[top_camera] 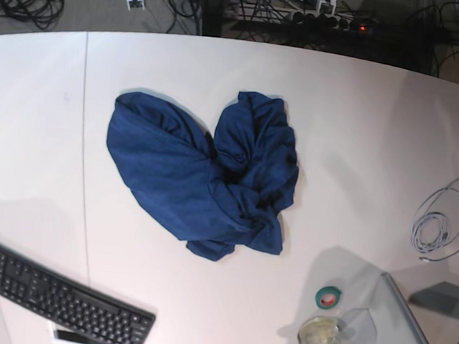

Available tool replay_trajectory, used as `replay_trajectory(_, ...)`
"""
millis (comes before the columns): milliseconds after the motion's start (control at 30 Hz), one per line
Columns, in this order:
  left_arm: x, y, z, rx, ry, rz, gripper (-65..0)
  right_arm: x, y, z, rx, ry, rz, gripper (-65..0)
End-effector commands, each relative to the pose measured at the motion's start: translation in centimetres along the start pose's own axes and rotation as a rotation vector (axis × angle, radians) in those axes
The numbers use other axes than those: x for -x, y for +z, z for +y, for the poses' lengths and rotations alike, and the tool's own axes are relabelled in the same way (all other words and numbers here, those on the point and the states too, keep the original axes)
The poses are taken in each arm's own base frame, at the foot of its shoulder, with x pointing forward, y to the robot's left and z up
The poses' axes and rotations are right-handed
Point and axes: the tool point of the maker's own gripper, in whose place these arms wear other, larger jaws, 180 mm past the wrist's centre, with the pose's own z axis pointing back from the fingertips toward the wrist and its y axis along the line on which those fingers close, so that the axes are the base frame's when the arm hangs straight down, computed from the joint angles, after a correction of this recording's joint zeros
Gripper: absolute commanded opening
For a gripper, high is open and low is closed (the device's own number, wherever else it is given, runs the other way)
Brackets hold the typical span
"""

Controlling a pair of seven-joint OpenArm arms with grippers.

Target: Layout the t-shirt on the table in an organized manner, then fold the t-shirt properly

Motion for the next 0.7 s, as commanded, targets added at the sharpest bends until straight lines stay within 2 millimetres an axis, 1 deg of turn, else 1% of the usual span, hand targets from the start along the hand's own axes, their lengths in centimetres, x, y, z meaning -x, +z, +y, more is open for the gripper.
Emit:
replay_trajectory(0, 0.2, 0.1, 0.3, -0.006, -0.008, -0.003, -63.0, 0.4, 0.0, 0.1, -0.006, 0.0, 0.004, -64.8)
replay_trajectory(33, 0.2, 0.1, 0.3, -0.006, -0.008, -0.003, -65.0, 0.4, 0.0, 0.1, -0.006, -0.002, 0.004, -64.8)
replay_trajectory(100, 0.3, 0.1, 0.3, -0.006, -0.008, 0.0, -65.0, 0.5, 0.0, 0.1, -0.006, -0.002, 0.005, -64.8)
replay_trajectory(167, 1.1, 0.3, 0.3, -0.005, -0.009, 0.011, -65.0, 1.2, 0.1, 0.1, -0.007, 0.001, 0.015, -64.8)
replay_trajectory(267, 1.4, 0.4, 0.3, -0.004, -0.009, 0.014, -65.0, 1.5, 0.1, 0.1, -0.007, 0.0, 0.016, -64.8)
replay_trajectory(300, 1.1, 0.4, 0.2, -0.004, -0.01, 0.004, -65.0, 1.4, 0.1, 0.1, -0.007, -0.005, 0.015, -64.8)
replay_trajectory(333, 1.5, 0.5, 0.2, -0.003, -0.011, 0.006, -65.0, 1.4, 0.1, 0.1, -0.007, -0.005, 0.015, -64.8)
replay_trajectory(400, 1.6, 0.8, 0.1, 0.0, -0.014, -0.011, -65.0, 1.5, 0.1, 0.2, -0.008, -0.005, 0.016, -64.8)
replay_trajectory(433, 2.1, 1.0, 0.0, 0.002, -0.016, -0.011, -65.0, 1.6, 0.1, 0.2, -0.008, -0.005, 0.018, -64.8)
replay_trajectory(500, 2.7, 1.5, -0.2, 0.006, -0.02, -0.024, -65.0, 2.7, 0.2, 0.3, -0.009, -0.004, 0.033, -64.8)
replay_trajectory(533, 2.7, 1.7, -0.2, 0.005, -0.022, -0.03, -65.0, 2.8, 0.3, 0.3, -0.009, -0.005, 0.028, -64.8)
replay_trajectory(567, 2.9, 1.8, 0.1, 0.003, -0.025, -0.033, -65.0, 2.7, 0.3, 0.3, -0.009, -0.006, 0.019, -64.8)
replay_trajectory(600, 3.0, 1.9, 0.8, -0.007, -0.032, -0.034, -65.0, 3.2, 0.4, 0.4, -0.01, -0.006, 0.018, -64.8)
replay_trajectory(667, 3.2, 2.0, 1.2, -0.012, -0.035, -0.029, -65.0, 3.2, 0.6, 0.4, -0.01, -0.006, 0.002, -64.8)
